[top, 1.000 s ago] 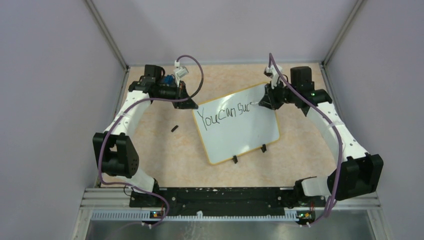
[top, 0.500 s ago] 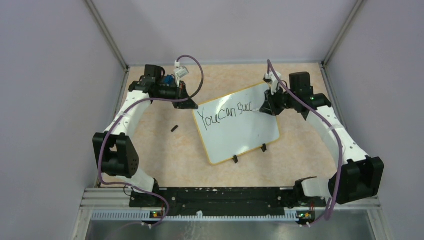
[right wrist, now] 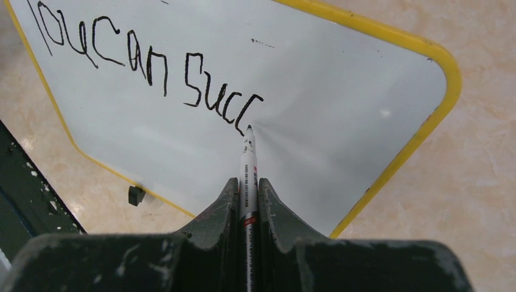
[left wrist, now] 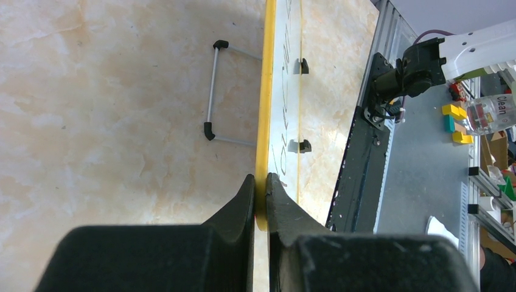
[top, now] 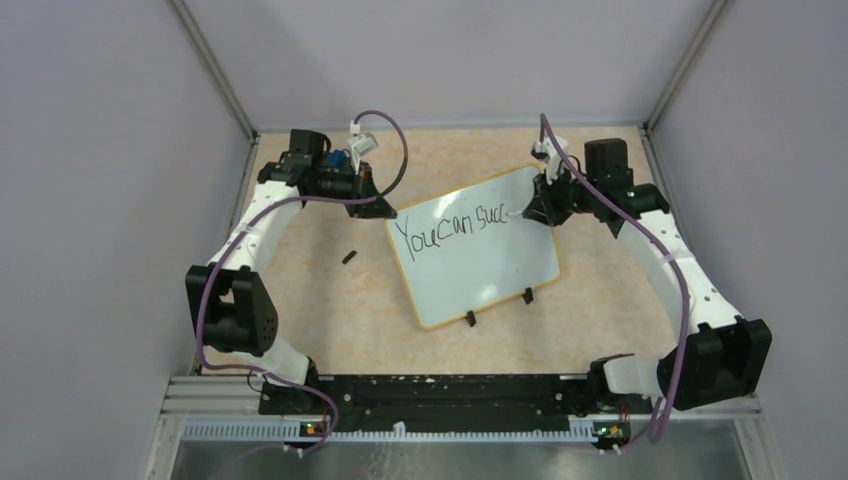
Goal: Write a sentence on the whiteboard
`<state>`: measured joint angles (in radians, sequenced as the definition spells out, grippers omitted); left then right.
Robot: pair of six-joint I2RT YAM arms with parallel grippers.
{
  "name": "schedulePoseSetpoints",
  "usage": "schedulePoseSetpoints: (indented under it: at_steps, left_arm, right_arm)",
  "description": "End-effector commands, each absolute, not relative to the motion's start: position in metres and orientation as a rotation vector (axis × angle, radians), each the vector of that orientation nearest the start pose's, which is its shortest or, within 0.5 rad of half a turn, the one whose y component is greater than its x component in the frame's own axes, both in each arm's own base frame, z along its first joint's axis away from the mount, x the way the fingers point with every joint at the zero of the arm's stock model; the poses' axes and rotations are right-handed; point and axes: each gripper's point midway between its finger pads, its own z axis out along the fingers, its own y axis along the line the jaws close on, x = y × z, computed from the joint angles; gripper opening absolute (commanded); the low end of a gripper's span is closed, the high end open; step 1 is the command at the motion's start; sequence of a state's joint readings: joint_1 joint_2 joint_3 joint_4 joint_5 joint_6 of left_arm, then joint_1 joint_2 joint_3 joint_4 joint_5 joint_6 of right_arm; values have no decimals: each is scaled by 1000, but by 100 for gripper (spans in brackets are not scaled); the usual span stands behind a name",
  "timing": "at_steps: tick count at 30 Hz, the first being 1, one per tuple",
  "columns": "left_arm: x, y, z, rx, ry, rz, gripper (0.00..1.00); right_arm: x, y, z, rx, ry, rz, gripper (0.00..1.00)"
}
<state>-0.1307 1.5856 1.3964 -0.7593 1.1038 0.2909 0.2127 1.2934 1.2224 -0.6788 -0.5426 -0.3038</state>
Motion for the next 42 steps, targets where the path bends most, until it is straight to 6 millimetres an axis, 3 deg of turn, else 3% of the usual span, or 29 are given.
schedulePoseSetpoints:
  at_steps: [1,16,28,42]
  left_arm:
    - [307,-202,233,926,1994,-1266,0]
    - [306,-202,232,925,1997,-1265,0]
    - [306,-202,233,929,1992,-1259,0]
    - [306,-202,233,931,1991,-1261,0]
  right_arm:
    - [324,149,254,-831,2000,541,0]
    - [335,141,238,-819,2041,484,0]
    - [345,138,253,-785,2018,442,0]
    - [341,150,252,-801,2006,527,0]
